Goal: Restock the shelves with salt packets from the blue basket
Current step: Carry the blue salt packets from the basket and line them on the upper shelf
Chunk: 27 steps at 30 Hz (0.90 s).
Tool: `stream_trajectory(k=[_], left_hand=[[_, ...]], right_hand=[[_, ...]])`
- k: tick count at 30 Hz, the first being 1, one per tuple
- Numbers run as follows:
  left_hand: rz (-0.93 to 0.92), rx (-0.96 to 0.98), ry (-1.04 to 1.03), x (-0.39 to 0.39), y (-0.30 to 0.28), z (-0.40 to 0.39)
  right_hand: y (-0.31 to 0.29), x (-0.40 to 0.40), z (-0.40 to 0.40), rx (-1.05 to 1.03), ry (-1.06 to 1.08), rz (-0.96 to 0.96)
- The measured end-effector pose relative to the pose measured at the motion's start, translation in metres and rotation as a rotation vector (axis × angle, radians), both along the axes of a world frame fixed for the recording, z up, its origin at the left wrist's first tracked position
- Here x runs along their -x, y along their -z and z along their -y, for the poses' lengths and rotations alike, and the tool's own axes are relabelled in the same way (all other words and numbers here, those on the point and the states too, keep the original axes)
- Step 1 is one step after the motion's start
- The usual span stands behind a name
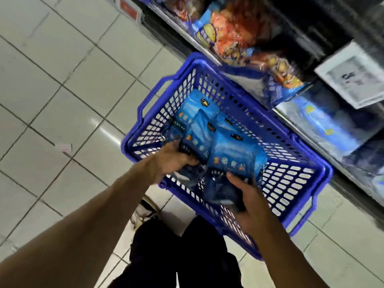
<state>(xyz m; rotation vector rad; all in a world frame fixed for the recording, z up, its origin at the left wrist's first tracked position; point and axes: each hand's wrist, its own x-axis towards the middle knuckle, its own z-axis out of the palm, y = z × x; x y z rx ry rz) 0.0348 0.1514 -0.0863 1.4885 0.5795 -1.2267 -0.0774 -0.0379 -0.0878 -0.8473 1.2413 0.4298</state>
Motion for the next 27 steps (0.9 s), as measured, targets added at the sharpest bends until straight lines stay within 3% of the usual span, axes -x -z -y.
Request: stream_trajectory(k=[9,13,18,27], left_hand=[[-0.116,0.220,-0.434,0.062,-0.217,-0.069],[-0.054,0.199,-0.395,0.074,-0.307,-0.107],[0.034,0.130,-0.452,0.081,-0.421,-0.128],[0.246,0.131,-0.556,0.099,-0.570,-0.110]], right_hand=[[-0.231,0.027,-0.017,-0.054,-0.129,0.139],[-0.336,0.027,-0.023,-0.092,-0.241,0.222],[-0.452,0.024,-0.036,-0.037,-0.210,0.279],[-0.577,0.041,-0.022,0.141,-0.171,0.407]])
